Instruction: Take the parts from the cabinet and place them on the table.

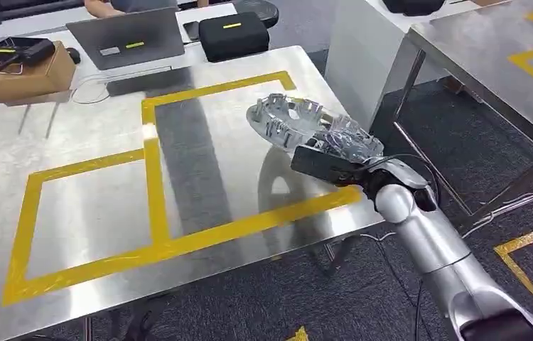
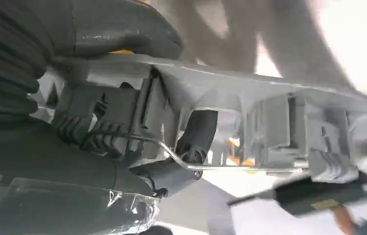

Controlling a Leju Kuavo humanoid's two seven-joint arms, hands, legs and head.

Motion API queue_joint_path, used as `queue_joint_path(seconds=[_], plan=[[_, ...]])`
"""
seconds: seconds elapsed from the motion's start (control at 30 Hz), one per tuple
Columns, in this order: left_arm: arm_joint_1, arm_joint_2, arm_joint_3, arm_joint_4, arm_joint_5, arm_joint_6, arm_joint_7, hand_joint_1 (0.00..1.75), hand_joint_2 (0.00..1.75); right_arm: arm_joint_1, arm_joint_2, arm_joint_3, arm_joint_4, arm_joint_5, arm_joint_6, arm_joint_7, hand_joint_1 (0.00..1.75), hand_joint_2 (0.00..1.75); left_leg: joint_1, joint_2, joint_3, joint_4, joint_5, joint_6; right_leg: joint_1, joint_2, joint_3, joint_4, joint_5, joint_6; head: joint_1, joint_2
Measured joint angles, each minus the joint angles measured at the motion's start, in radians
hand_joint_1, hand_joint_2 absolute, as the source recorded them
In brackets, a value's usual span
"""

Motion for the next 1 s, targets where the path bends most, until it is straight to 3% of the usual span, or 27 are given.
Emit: queue_joint_path(seconds=[0.07, 0.1, 0.13, 0.17, 0.2, 0.27, 0.3, 0.33, 0.43, 0.47, 0.5, 0.53, 0.6, 0.63, 0.67, 0.73, 0.77, 0.8, 0.83, 0.87, 0.93, 1.0], plan=[[-0.006, 0.002, -0.004, 0.004, 0.002, -0.002, 0.005, 0.00, 1.75, -0.024, 0.008, 0.037, 0.076, 0.027, -0.025, 0.004, 1.75, 1.75, 0.008, 0.004, -0.070, 0.153, -0.076, -0.012, 0.002, -0.001, -0.001, 0.000, 0.001, -0.005, -0.001, 0.000], [-0.006, 0.002, -0.007, 0.005, 0.003, -0.003, 0.007, 0.00, 1.75, -0.033, 0.010, 0.056, 0.113, 0.035, -0.034, 0.005, 1.75, 1.75, 0.009, 0.005, -0.107, 0.230, -0.103, -0.017, 0.003, -0.001, -0.001, 0.000, 0.001, -0.005, -0.001, 0.000], [-0.006, 0.002, -0.009, 0.008, 0.007, -0.003, 0.008, 0.00, 1.75, -0.040, 0.013, 0.077, 0.148, 0.041, -0.039, 0.005, 1.75, 1.75, 0.011, 0.005, -0.132, 0.278, -0.111, -0.019, 0.003, -0.002, -0.001, 0.001, 0.001, -0.005, -0.001, 0.000], [-0.006, 0.001, -0.010, 0.011, 0.009, -0.003, 0.008, 0.00, 1.75, -0.045, 0.017, 0.092, 0.186, 0.047, -0.047, 0.005, 1.75, 1.75, 0.011, 0.006, -0.131, 0.270, -0.094, -0.019, 0.003, -0.001, -0.001, 0.001, 0.001, -0.005, -0.001, 0.000], [-0.007, 0.001, -0.010, 0.013, 0.011, -0.003, 0.008, 0.00, 1.75, -0.050, 0.022, 0.106, 0.219, 0.048, -0.053, 0.001, 1.75, 1.75, 0.012, 0.006, -0.108, 0.217, -0.059, -0.017, 0.003, -0.001, 0.000, 0.001, 0.001, -0.005, -0.001, 0.000], [-0.009, 0.003, -0.011, 0.016, 0.025, -0.002, -0.001, 0.00, 1.75, -0.063, 0.038, 0.132, 0.270, 0.065, -0.086, -0.013, 1.75, 1.75, 0.011, 0.006, -0.014, 0.025, 0.034, -0.006, 0.003, 0.003, 0.002, 0.001, 0.000, -0.004, -0.001, 0.000], [-0.011, 0.005, -0.012, 0.018, 0.032, 0.000, -0.007, 0.00, 1.75, -0.070, 0.046, 0.147, 0.292, 0.076, -0.110, -0.021, 1.75, 1.75, 0.009, 0.005, 0.013, -0.031, 0.035, 0.002, 0.004, 0.004, 0.002, 0.000, 0.001, -0.004, 0.000, 0.000], [-0.011, 0.005, -0.014, 0.021, 0.040, 0.004, -0.014, 0.00, 1.75, -0.077, 0.053, 0.163, 0.308, 0.093, -0.142, -0.030, 1.75, 1.75, 0.003, 0.005, 0.018, -0.043, 0.029, 0.006, 0.015, 0.006, -0.005, 0.002, 0.001, 0.000, 0.000, 0.000], [-0.008, 0.006, -0.019, 0.025, 0.053, 0.011, -0.029, 0.00, 1.75, -0.077, 0.071, 0.215, 0.328, 0.135, -0.222, -0.053, 1.75, 1.75, -0.002, 0.007, 0.014, -0.042, 0.029, 0.019, 0.010, 0.007, -0.006, -0.006, 0.006, 0.015, -0.001, 0.000], [-0.009, 0.006, -0.020, 0.026, 0.058, 0.013, -0.035, 0.00, 1.75, -0.076, 0.077, 0.229, 0.328, 0.149, -0.246, -0.063, 1.75, 1.75, 0.010, 0.009, 0.032, -0.064, 0.042, 0.031, 0.012, 0.006, -0.014, -0.002, 0.000, 0.020, 0.000, 0.000], [-0.009, 0.002, -0.023, 0.026, 0.061, 0.015, -0.040, 0.00, 1.75, -0.075, 0.077, 0.240, 0.328, 0.161, -0.269, -0.073, 1.75, 1.75, 0.007, 0.010, 0.037, -0.070, 0.046, 0.034, 0.011, 0.003, -0.023, 0.020, -0.011, 0.019, 0.002, 0.000], [-0.010, 0.002, -0.023, 0.027, 0.062, 0.017, -0.042, 0.00, 1.75, -0.075, 0.079, 0.254, 0.327, 0.172, -0.291, -0.084, 1.75, 1.75, 0.007, 0.010, 0.037, -0.070, 0.047, 0.040, 0.010, 0.004, -0.051, 0.078, -0.037, 0.011, 0.003, 0.000], [-0.010, 0.001, -0.025, 0.029, 0.063, 0.019, -0.047, 0.00, 1.75, -0.063, 0.081, 0.285, 0.323, 0.196, -0.326, -0.108, 1.75, 1.75, 0.005, 0.010, 0.036, -0.069, 0.046, 0.041, 0.009, 0.004, -0.141, 0.256, -0.099, 0.003, 0.003, 0.000], [-0.010, 0.000, -0.026, 0.030, 0.064, 0.019, -0.049, 0.00, 1.75, -0.052, 0.081, 0.301, 0.316, 0.204, -0.338, -0.120, 1.75, 1.75, 0.005, 0.009, 0.036, -0.069, 0.045, 0.042, 0.008, 0.003, -0.179, 0.327, -0.115, 0.008, 0.003, 0.000], [-0.010, -0.001, -0.028, 0.031, 0.064, 0.019, -0.050, 0.00, 1.75, -0.044, 0.081, 0.311, 0.311, 0.210, -0.345, -0.127, 1.75, 1.75, 0.005, 0.007, 0.037, -0.068, 0.044, 0.042, 0.006, 0.003, -0.187, 0.333, -0.110, 0.014, 0.003, 0.000], [-0.010, -0.005, -0.035, 0.034, 0.064, 0.019, -0.052, 0.00, 1.75, -0.032, 0.081, 0.333, 0.295, 0.226, -0.359, -0.142, 1.75, 1.75, 0.006, 0.002, 0.036, -0.063, 0.040, 0.037, -0.001, 0.002, -0.135, 0.213, -0.054, 0.038, 0.003, 0.000], [-0.010, -0.006, -0.039, 0.035, 0.066, 0.018, -0.054, 0.00, 1.75, -0.032, 0.081, 0.343, 0.284, 0.231, -0.365, -0.149, 1.75, 1.75, 0.006, 0.002, 0.036, -0.054, 0.033, 0.032, -0.004, -0.001, -0.077, 0.094, -0.011, 0.049, 0.003, 0.000], [-0.010, -0.006, -0.042, 0.037, 0.069, 0.018, -0.055, 0.00, 1.75, -0.032, 0.080, 0.352, 0.275, 0.233, -0.374, -0.156, 1.75, 1.75, 0.006, 0.002, 0.033, -0.044, 0.026, 0.025, -0.004, -0.007, -0.038, 0.013, 0.010, 0.049, 0.004, 0.000], [-0.010, -0.006, -0.044, 0.038, 0.072, 0.018, -0.056, 0.00, 1.75, -0.032, 0.081, 0.362, 0.267, 0.236, -0.379, -0.161, 1.75, 1.75, -0.002, 0.003, 0.026, -0.037, 0.020, 0.017, 0.004, -0.004, -0.032, 0.017, 0.009, 0.038, 0.003, 0.000], [-0.009, -0.006, -0.046, 0.040, 0.073, 0.018, -0.059, 0.00, 1.75, -0.029, 0.082, 0.370, 0.256, 0.238, -0.381, -0.163, 1.75, 1.75, -0.002, 0.004, 0.025, -0.034, 0.018, 0.014, 0.002, -0.002, -0.035, 0.018, 0.012, 0.031, 0.001, 0.000], [-0.008, -0.006, -0.048, 0.045, 0.083, 0.019, -0.065, 0.00, 1.75, -0.021, 0.083, 0.390, 0.240, 0.239, -0.380, -0.168, 1.75, 1.75, 0.003, 0.006, 0.026, -0.034, 0.018, 0.010, 0.008, 0.001, -0.037, 0.021, 0.011, 0.022, 0.002, 0.000], [-0.007, -0.007, -0.051, 0.047, 0.090, 0.019, -0.073, 0.00, 1.75, -0.021, 0.083, 0.406, 0.223, 0.232, -0.373, -0.177, 1.75, 1.75, 0.008, 0.006, 0.017, -0.021, 0.002, -0.001, -0.004, 0.003, -0.034, 0.016, 0.013, 0.012, 0.002, 0.000]])
